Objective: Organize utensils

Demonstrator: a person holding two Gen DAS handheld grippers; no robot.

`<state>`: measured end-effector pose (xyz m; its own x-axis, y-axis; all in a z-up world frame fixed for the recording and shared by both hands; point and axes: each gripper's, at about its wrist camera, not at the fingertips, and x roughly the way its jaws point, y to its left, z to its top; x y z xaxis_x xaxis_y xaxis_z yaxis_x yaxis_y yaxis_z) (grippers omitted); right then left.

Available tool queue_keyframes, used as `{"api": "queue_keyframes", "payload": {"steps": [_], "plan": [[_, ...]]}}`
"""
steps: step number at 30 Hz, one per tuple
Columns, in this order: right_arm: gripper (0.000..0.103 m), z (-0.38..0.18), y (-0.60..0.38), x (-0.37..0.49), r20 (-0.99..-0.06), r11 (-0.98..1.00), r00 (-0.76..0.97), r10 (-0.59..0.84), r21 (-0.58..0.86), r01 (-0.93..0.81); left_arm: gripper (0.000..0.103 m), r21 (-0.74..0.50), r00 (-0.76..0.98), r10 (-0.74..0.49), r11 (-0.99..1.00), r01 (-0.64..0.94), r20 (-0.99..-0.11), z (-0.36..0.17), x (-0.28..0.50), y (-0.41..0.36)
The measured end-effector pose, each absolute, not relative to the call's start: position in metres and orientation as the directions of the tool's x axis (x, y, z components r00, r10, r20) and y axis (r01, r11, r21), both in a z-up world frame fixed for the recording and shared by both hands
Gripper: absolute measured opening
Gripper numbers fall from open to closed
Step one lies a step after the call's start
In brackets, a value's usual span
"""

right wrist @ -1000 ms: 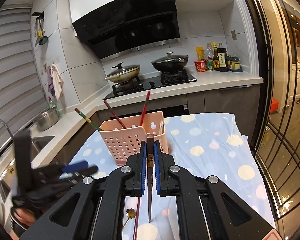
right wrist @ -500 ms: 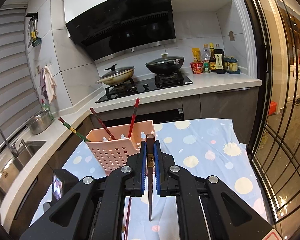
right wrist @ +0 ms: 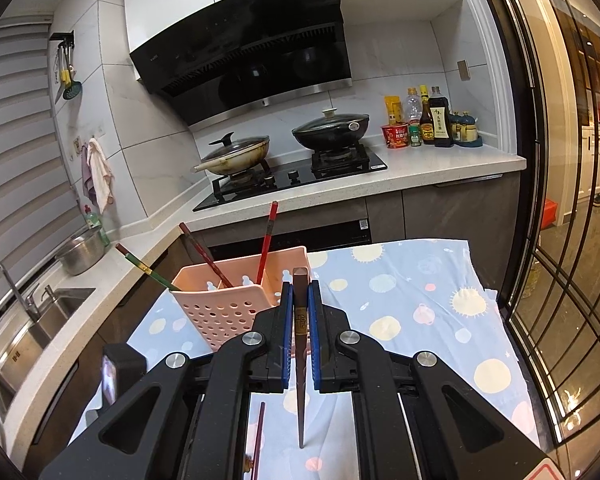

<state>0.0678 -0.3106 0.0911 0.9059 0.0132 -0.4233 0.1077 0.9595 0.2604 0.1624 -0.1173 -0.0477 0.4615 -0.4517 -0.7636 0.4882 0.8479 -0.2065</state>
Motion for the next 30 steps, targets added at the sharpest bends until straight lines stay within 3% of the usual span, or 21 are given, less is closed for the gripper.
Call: {"api": "queue_keyframes", "payload": {"steps": [11,19,24,30], "plan": [[0.007,0.126,-0.315,0.063,-0.368,0.960,0.930,0.023,0.268,0.082,0.007,-0.224,0.601,-0.567,0.805,0.550,-0.563,0.083,0.127,-0.092],[0.007,0.151,-0.318,0.092,-0.350,0.962,0.936,0.029,0.263,0.068,0.007,-0.157,0.718,-0.568,0.815,0.557,-0.402,0.173,0.145,-0.095],[0.007,0.170,-0.316,0.120,-0.324,0.970,0.946,0.012,0.233,0.067,0.007,-0.110,0.774,-0.544,0.834,0.540,-0.324,0.212,0.169,-0.099],[0.007,0.184,-0.315,0.150,-0.301,0.974,0.954,-0.001,0.215,0.069,0.007,-0.084,0.809,-0.510,0.856,0.509,-0.293,0.233,0.196,-0.098]]}}
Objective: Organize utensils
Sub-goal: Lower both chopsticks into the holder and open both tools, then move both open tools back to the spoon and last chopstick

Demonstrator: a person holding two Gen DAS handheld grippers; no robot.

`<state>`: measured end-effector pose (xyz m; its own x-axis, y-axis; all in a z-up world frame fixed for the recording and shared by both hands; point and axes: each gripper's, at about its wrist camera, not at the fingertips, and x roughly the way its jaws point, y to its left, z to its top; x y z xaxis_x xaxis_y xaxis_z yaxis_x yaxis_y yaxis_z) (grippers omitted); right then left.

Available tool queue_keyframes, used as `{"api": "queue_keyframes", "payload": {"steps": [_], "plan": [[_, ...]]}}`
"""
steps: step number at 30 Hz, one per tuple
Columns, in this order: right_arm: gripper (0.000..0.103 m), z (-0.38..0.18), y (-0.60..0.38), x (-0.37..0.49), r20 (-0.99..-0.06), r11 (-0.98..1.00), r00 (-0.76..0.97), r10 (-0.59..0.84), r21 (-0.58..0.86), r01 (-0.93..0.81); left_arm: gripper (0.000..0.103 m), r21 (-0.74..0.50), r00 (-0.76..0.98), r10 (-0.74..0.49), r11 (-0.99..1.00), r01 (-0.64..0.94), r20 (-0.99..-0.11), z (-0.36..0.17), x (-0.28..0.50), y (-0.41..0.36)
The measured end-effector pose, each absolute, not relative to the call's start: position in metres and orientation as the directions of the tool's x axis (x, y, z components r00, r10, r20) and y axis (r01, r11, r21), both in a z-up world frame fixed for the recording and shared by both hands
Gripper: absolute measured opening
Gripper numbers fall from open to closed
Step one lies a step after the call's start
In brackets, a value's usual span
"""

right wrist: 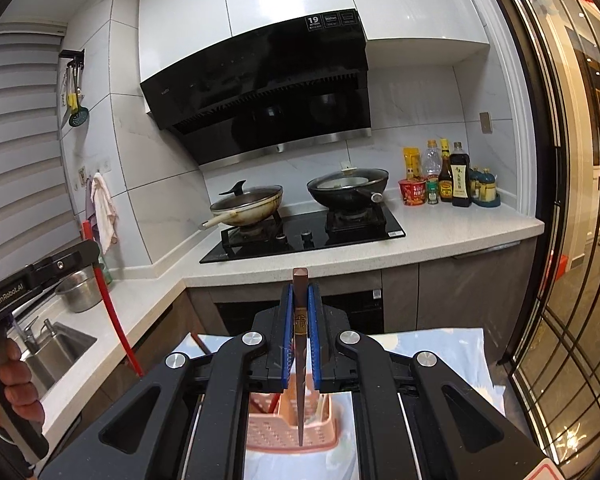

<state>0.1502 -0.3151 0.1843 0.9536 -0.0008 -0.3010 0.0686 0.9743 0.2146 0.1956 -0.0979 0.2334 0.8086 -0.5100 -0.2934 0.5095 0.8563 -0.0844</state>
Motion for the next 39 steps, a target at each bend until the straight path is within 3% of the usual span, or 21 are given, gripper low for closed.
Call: {"api": "queue_keyframes", "payload": {"steps": [8,15,16,17,18,19,20,21,30,39], "plan": [[0.007,0.190,-0.306,0.180,-0.300,0.980,0.954,-0.008,0.188,0.067,0.007,-0.087,0.824,-0.480,0.874,0.478,-0.302,0.234,0.223,-0.090],[0.007,0.161,-0.301,0.203,-0.374,0.983,0.928,0.005,0.171,0.063,0.007,-0.098,0.809,-0.456,0.886,0.454,-0.371,0.201,0.238,-0.090],[0.008,0.155,-0.300,0.204,-0.388,0.984,0.922,0.003,0.168,0.067,0.008,-0.097,0.811,-0.441,0.893,0.440,-0.384,0.196,0.240,-0.090],[0.016,0.150,-0.300,0.204,-0.401,0.984,0.916,-0.003,0.164,0.075,0.009,-0.096,0.814,-0.425,0.901,0.424,-0.396,0.189,0.241,-0.089],[0.027,0.147,-0.301,0.202,-0.407,0.983,0.913,-0.014,0.162,0.087,0.019,-0.098,0.813,-0.417,0.904,0.415,-0.405,0.184,0.241,-0.088],[0.031,0.145,-0.301,0.199,-0.405,0.982,0.914,-0.016,0.166,0.091,0.027,-0.105,0.814,-0.411,0.908,0.406,-0.410,0.180,0.240,-0.085],[0.033,0.143,-0.301,0.194,-0.401,0.980,0.916,-0.018,0.173,0.095,0.044,-0.110,0.818,-0.404,0.912,0.396,-0.409,0.176,0.238,-0.082],[0.033,0.143,-0.302,0.191,-0.400,0.979,0.916,-0.021,0.177,0.099,0.053,-0.108,0.827,-0.390,0.918,0.381,-0.405,0.173,0.234,-0.079],[0.039,0.135,-0.296,0.137,-0.409,0.977,0.912,-0.021,0.187,0.106,0.078,-0.099,0.836,-0.365,0.929,0.357,-0.410,0.150,0.193,-0.058],[0.039,0.093,-0.279,0.072,-0.495,0.974,0.869,0.001,0.198,0.111,0.086,-0.079,0.797,-0.347,0.931,0.356,-0.495,0.102,0.136,-0.048]]}}
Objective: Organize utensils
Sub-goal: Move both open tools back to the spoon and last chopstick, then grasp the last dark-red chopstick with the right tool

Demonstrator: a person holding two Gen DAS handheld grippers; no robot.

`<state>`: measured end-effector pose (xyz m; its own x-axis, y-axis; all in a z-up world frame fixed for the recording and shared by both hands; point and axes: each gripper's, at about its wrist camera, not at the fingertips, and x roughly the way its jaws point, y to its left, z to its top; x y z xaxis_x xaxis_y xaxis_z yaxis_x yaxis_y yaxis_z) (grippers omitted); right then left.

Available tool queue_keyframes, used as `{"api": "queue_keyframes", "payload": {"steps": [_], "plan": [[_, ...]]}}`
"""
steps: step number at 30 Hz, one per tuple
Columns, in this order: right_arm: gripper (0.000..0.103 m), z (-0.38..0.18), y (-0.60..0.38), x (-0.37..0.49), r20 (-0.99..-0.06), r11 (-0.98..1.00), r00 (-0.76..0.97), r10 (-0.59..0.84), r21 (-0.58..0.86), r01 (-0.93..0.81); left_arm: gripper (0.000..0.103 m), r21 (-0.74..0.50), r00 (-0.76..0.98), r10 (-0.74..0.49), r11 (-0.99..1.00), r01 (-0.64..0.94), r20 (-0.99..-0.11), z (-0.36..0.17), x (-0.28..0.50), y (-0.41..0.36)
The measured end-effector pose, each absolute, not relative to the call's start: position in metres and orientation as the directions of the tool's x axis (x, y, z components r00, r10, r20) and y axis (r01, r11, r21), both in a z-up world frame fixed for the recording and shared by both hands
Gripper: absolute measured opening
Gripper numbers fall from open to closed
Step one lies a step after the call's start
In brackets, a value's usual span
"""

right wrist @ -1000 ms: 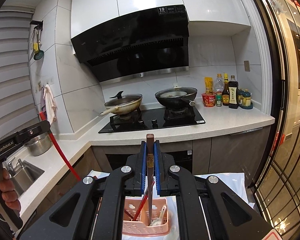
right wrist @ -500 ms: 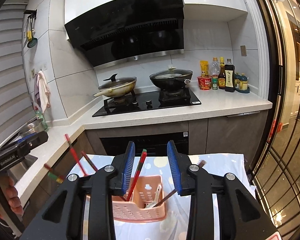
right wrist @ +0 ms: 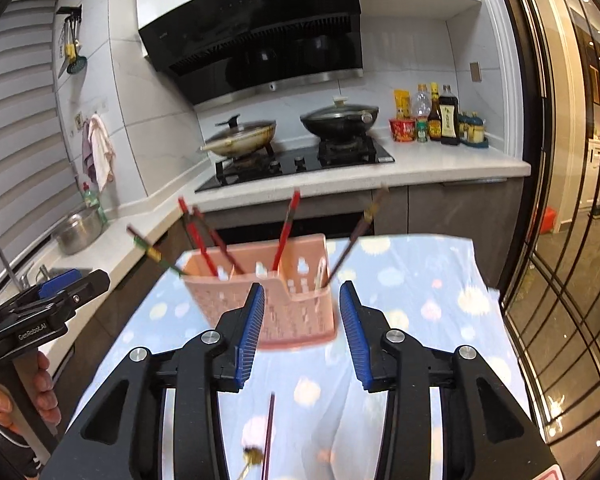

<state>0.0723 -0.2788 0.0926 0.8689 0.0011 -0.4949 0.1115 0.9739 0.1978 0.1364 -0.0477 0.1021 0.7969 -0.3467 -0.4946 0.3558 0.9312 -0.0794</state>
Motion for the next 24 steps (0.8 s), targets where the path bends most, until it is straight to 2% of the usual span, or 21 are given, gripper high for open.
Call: {"api": "queue_keyframes", "payload": {"steps": [13,24], "plan": [[0.039,-0.011,-0.239,-0.016,-0.682,0.969,0.730,0.044,0.208,0.136,0.090,-0.074,0.687,-0.310,0.934,0.350,-0.657,0.007,0.067,-0.040],[0.039,-0.072,-0.193,-0.047,-0.771,0.982,0.632,0.082,0.170,0.080,0.092,-0.094,0.554,-0.275,0.938,0.333,-0.786,-0.068,0.033,-0.031]]}}
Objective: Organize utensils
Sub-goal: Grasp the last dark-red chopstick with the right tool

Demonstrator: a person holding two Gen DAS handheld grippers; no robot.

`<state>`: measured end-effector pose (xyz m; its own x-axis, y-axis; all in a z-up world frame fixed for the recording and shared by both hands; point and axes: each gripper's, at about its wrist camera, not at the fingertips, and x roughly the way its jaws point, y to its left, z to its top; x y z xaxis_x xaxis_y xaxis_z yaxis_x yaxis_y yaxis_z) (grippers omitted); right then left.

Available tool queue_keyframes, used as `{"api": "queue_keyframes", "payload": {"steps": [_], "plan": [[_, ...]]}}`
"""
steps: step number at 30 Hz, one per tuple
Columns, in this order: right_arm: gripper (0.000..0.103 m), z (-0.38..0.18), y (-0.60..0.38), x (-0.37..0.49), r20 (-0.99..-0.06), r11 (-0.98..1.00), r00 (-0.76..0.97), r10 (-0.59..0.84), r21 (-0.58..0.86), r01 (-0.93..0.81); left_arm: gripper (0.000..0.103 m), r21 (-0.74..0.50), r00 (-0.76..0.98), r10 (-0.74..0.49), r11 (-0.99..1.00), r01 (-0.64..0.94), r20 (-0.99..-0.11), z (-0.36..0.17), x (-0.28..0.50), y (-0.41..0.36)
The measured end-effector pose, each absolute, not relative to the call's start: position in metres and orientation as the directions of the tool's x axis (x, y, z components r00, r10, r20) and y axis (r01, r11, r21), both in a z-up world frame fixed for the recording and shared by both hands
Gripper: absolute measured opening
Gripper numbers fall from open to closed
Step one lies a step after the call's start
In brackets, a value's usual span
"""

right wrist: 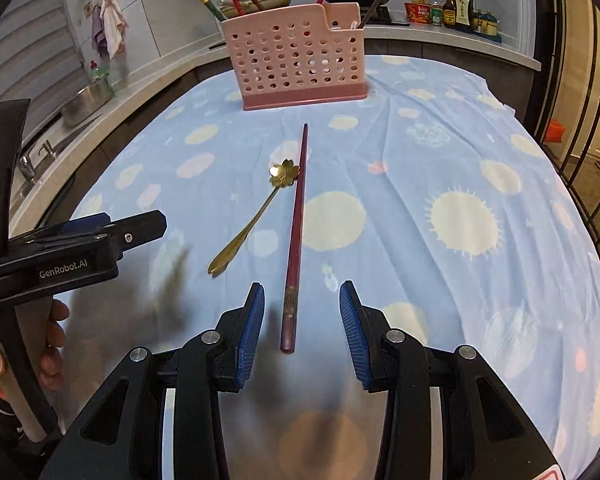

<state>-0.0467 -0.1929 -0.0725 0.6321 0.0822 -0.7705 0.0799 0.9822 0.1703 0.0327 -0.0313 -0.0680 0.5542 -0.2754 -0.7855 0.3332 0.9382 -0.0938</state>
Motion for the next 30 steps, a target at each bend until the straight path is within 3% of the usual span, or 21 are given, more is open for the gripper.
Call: {"api": "queue_keyframes", "payload": {"steps": [7,9,12,25,30], "plan": [[0.034,-0.080,-0.187,-0.044,-0.779,0.983,0.620,0.094,0.170,0.065,0.092,-0.087,0.533,-0.278,0.931,0.355,-0.799,-0.078,0.021,-0.032],[0.020,-0.081,-0.183,-0.043,-0.782,0.988,0.619,0.077,0.144,0.059,0.092,-0.085,0.529,-0.288,0.923,0.374,-0.798,-0.077,0.018,-0.037],[0.008,-0.083,-0.182,-0.043,-0.782,0.992,0.622,0.050,0.112,0.062,0.092,-0.092,0.516,-0.307,0.912,0.401,-0.800,-0.076,0.015,-0.045],[0.007,-0.085,-0.218,-0.051,-0.776,0.978,0.630,0.023,0.147,0.145,0.089,-0.127,0.460,-0.360,0.877,0.463,-0.812,-0.081,0.019,-0.080],[0.007,-0.085,-0.224,-0.051,-0.777,0.971,0.627,0.055,0.187,0.146,0.070,-0.137,0.456,-0.376,0.870,0.474,-0.807,-0.079,0.025,-0.087]]}}
